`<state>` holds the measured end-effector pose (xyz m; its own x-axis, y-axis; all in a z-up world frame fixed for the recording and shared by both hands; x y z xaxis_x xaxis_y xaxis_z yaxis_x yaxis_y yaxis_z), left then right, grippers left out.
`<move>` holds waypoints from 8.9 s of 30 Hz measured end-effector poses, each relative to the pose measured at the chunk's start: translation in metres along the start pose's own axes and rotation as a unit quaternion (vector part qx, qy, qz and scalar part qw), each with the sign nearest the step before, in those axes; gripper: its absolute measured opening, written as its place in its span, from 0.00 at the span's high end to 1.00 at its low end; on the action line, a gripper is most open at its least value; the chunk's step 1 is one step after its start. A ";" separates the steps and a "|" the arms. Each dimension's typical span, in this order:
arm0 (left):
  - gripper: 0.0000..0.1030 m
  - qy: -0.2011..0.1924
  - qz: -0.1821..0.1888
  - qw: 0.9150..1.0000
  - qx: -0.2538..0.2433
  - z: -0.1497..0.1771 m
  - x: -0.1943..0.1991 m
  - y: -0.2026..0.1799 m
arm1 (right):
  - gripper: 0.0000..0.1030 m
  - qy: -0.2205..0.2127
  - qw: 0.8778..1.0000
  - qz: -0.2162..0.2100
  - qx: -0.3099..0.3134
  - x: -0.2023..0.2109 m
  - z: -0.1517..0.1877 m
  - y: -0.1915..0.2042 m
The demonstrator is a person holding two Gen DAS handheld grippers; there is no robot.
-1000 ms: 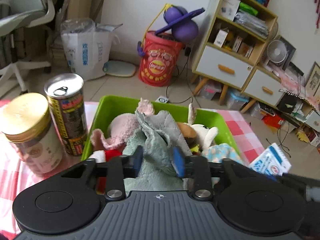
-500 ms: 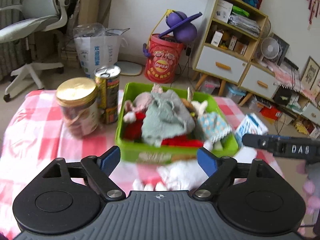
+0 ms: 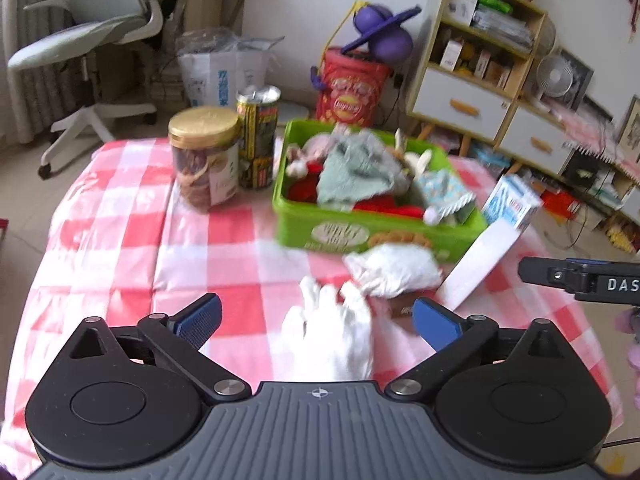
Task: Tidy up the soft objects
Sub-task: 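Move the left gripper to the white glove on the table and grasp it, then grasp the white foam block with the right gripper while the left gripper holds the glove, then carry the glove and foam block into the green bin and open both grippers, then withdraw both grippers from the bin toward the remaining items on the table, then grasp the brown milk tea plush with the right gripper while the left gripper grasps the white cloth bundle, then lift and carry the milk tea plush and white cloth over the green bin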
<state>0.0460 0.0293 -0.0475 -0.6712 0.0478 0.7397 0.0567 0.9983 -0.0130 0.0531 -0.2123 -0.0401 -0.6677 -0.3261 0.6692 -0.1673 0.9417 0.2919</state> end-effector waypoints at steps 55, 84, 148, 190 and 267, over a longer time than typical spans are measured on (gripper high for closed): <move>0.83 0.070 0.056 0.994 0.065 0.018 -0.040 0.023 | 0.84 -0.047 0.995 -0.069 -0.048 -0.025 -0.009 -0.032; 0.83 -0.048 -0.005 0.999 -0.019 -0.084 -0.104 -0.044 | 0.84 -0.116 0.991 -0.055 -0.027 -0.065 -0.066 -0.020; 0.05 0.009 -0.014 0.997 -0.069 0.030 -0.047 0.003 | 0.27 0.024 0.993 -0.043 0.108 -0.053 0.053 0.022; 0.07 0.014 0.062 0.998 -0.017 0.017 -0.121 -0.006 | 0.66 0.013 0.989 -0.045 0.139 -0.120 0.063 0.024; 0.86 -0.015 0.103 0.991 0.088 -0.022 -0.044 0.010 | 0.70 -0.078 0.989 -0.105 -0.073 -0.035 0.006 -0.043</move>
<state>0.0926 0.0367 -0.0654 -0.6802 0.2487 0.6895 0.0659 0.9576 -0.2804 0.0791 -0.2409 -0.0805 -0.7355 -0.4856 0.4724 -0.2157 0.8289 0.5162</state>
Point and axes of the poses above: each gripper's, at about its wrist camera, not at the fingertips, and x roughly against the way its jaws point, y to its left, z to its underside, the point moved 2 cm from there along -x, roughly the way its jaws point, and after that the axes turned 9 degrees about -z, right-handed, at the moved point
